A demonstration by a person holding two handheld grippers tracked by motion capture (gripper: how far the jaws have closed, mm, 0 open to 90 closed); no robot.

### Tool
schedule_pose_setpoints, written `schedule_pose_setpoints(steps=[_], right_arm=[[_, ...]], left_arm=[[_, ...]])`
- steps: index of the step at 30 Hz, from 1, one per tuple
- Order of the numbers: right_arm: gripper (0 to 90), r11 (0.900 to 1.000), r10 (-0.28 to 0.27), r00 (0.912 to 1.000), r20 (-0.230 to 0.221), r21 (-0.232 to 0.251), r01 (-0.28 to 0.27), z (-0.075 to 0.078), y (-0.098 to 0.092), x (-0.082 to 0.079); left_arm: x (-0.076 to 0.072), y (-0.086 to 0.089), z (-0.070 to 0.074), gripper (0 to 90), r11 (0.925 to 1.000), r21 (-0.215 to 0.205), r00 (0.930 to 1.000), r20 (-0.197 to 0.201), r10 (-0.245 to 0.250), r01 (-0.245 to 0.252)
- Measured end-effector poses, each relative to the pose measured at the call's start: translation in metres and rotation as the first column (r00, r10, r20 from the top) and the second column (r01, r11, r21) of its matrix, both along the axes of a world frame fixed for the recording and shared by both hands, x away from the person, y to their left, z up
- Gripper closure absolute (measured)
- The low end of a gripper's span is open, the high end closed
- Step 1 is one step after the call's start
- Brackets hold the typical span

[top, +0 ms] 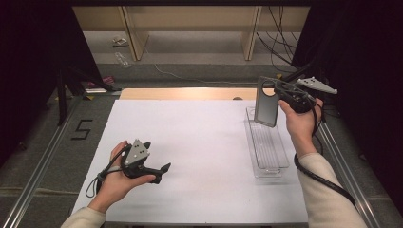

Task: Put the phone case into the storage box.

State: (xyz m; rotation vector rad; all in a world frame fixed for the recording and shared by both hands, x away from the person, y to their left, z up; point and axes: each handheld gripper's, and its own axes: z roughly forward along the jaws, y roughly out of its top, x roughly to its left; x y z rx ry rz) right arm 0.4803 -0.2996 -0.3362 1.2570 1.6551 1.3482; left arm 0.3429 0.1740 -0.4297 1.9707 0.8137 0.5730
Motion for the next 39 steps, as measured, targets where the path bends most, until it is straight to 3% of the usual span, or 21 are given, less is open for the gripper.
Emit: schedule_pose_setpoints(steps=[39], right_arm=[[81.9,1.0,-0.003,0.9996,-0.029,-0.02,0.003,-0.005,0.004,0.017]], left_arm=[[0.0,0.0,0.0,2.8,1.0,-0.005,1.0,-0.004,0.002,-0.002]])
